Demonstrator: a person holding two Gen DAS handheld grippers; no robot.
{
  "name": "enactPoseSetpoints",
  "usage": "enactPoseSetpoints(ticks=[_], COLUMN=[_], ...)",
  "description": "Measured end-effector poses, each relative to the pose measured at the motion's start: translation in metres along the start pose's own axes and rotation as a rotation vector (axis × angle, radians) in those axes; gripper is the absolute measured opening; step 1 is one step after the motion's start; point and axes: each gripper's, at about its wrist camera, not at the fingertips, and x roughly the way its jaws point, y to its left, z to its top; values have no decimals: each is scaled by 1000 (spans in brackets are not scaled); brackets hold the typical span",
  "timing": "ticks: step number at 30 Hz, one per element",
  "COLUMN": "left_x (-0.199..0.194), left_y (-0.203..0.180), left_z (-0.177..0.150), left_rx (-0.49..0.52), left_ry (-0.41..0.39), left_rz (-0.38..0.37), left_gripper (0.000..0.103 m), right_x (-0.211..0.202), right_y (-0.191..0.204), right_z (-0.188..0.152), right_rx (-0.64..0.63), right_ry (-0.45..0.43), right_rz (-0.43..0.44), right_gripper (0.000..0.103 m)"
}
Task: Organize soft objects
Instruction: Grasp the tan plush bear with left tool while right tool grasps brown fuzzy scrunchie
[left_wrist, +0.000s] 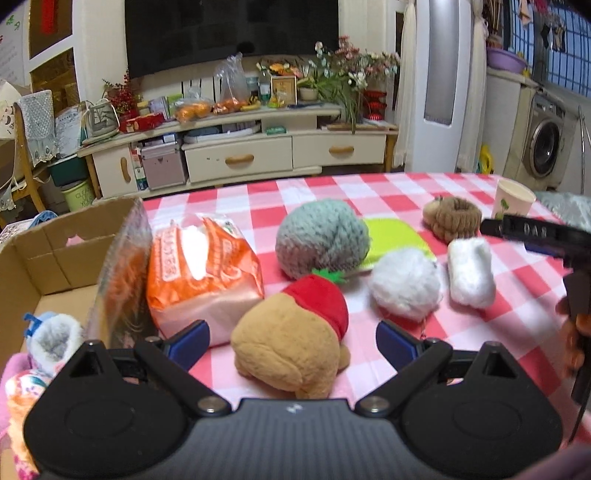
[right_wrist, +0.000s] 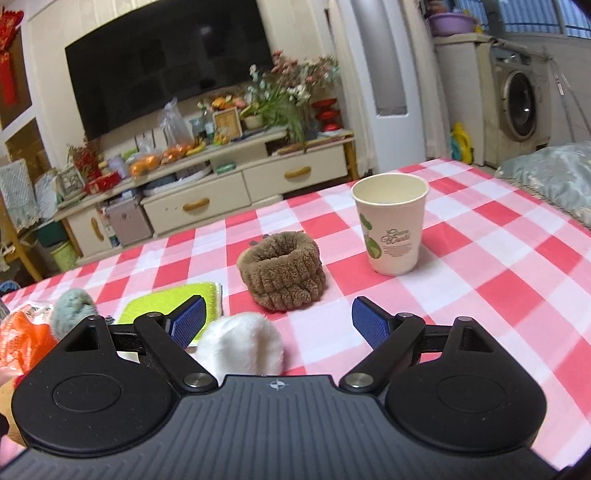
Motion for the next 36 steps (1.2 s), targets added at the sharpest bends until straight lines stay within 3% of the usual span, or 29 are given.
enactPoseSetpoints(ticks=[13,25,32,36], left_x=[37,53,56,57], left_y=[-12,-15,-13,-14], left_z=[-1,0,0,0], left_rx=[42,43,28,30], left_ry=[50,74,88,87], left_rz=[37,49,40,35], left_gripper=[96,96,86,84], right_x=[61,100,99,96], right_y=[-24,-25,-19,-14], right_z=[24,25,23,20], right_rx=[-40,-106,-154,-195], right_ry=[83,144,108,99], right_rz=[72,94,72,65], right_gripper=[103,103,103,81])
